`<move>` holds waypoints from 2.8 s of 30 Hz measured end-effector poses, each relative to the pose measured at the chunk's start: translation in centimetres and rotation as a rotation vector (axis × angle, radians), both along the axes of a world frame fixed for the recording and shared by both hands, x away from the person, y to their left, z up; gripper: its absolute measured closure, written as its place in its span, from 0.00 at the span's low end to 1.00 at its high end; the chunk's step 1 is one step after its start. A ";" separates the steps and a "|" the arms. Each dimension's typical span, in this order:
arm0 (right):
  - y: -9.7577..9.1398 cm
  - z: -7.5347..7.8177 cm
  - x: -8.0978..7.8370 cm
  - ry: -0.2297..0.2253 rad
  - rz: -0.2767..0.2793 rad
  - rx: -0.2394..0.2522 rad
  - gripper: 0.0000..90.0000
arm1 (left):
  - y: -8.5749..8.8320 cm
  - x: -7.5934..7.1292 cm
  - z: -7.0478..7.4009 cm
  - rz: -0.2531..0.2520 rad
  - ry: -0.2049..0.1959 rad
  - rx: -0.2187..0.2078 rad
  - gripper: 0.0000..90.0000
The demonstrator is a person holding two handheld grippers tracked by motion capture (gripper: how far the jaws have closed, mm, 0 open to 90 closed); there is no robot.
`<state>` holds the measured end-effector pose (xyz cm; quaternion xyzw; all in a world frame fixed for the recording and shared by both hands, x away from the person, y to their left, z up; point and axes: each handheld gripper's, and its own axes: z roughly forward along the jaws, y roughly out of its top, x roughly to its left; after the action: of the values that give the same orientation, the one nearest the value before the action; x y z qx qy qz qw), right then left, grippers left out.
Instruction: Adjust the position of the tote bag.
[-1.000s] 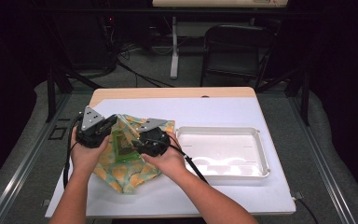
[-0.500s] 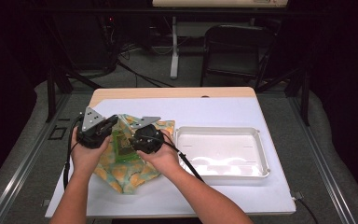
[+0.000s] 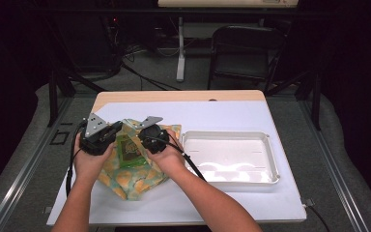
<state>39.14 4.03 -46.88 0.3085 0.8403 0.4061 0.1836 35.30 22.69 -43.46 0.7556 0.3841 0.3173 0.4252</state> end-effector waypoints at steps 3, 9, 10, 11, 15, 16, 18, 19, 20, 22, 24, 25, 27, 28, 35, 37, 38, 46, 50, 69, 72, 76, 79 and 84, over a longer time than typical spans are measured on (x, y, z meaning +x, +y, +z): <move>-0.5 0.1 0.7 -0.033 -0.049 -0.013 1.00 | -0.1 0.1 -0.4 -0.015 0.025 0.011 0.95; -1.5 0.6 1.6 -0.054 -0.118 -0.004 1.00 | 0.1 0.0 -0.5 -0.033 0.063 0.019 0.79; -1.6 0.6 1.8 -0.056 -0.123 -0.001 1.00 | 0.1 0.0 -0.5 -0.033 0.063 0.019 0.77; -1.7 0.7 1.9 -0.056 -0.127 -0.003 1.00 | 0.3 -0.1 -0.5 -0.035 0.071 0.015 0.74; -2.1 0.7 2.4 -0.059 -0.140 -0.006 1.00 | 0.6 -0.7 -0.3 -0.033 0.064 0.011 0.68; -2.2 0.7 2.5 -0.054 -0.146 -0.001 1.00 | 0.7 -0.9 -0.2 -0.031 0.059 0.009 0.66; -2.4 0.8 2.7 -0.050 -0.150 0.005 1.00 | 1.1 -1.2 -0.2 -0.030 0.056 0.002 0.64; -2.4 0.7 2.8 -0.056 -0.147 0.010 1.00 | 1.3 -1.4 -0.2 -0.026 0.055 0.001 0.64; -2.5 0.8 2.9 -0.052 -0.149 0.008 1.00 | 1.5 -1.4 -0.2 -0.021 0.057 -0.002 0.63; -2.5 0.8 2.9 -0.051 -0.153 0.014 1.00 | 1.8 -1.5 -0.3 -0.014 0.058 -0.008 0.63; -2.6 0.9 3.0 -0.048 -0.151 0.009 1.00 | 2.3 -1.6 -0.6 -0.002 0.068 -0.017 0.63; -2.5 0.9 3.0 -0.045 -0.153 0.013 1.00 | 2.4 -1.7 -0.7 0.001 0.071 -0.016 0.62; -2.6 0.9 3.0 -0.044 -0.150 0.012 1.00 | 2.6 -1.7 -0.8 0.001 0.079 -0.015 0.62; -2.6 0.8 3.2 -0.046 -0.151 0.019 1.00 | 2.7 -1.7 -0.9 0.004 0.081 -0.014 0.62; -3.1 1.0 3.4 -0.038 -0.149 0.018 1.00 | 2.9 -1.6 -1.4 -0.010 0.100 -0.006 0.60; -3.2 1.0 3.5 -0.044 -0.149 0.028 1.00 | 2.9 -1.6 -1.6 -0.018 0.111 -0.001 0.60; -3.3 1.1 3.5 -0.037 -0.151 0.025 1.00 | 3.0 -1.6 -1.6 -0.025 0.118 0.001 0.60; -3.4 1.1 3.5 -0.048 -0.162 0.027 1.00 | 2.9 -1.3 -2.4 -0.044 0.160 0.027 0.58; -3.4 1.2 3.5 -0.051 -0.162 0.028 1.00 | 2.8 -1.1 -2.9 -0.042 0.177 0.059 0.58; -3.6 1.3 3.3 -0.051 -0.160 0.035 1.00 | 2.7 -0.5 -4.7 -0.008 0.212 0.199 0.58; -3.5 1.3 3.3 -0.052 -0.156 0.039 1.00 | 2.8 -0.3 -4.8 0.002 0.221 0.193 0.66; -3.4 1.4 3.2 -0.059 -0.154 0.041 1.00 | 2.8 -0.2 -5.1 0.008 0.237 0.177 0.74; -3.5 1.4 3.2 -0.060 -0.153 0.045 1.00 | 2.7 0.0 -5.3 0.016 0.241 0.187 0.77; -3.4 1.5 3.0 -0.061 -0.145 0.049 1.00 | 2.5 0.3 -5.7 0.040 0.249 0.210 0.85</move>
<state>42.19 0.60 -45.42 0.3605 0.7996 0.4215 0.2302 35.63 25.23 -49.16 0.8215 0.4136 0.2679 0.2868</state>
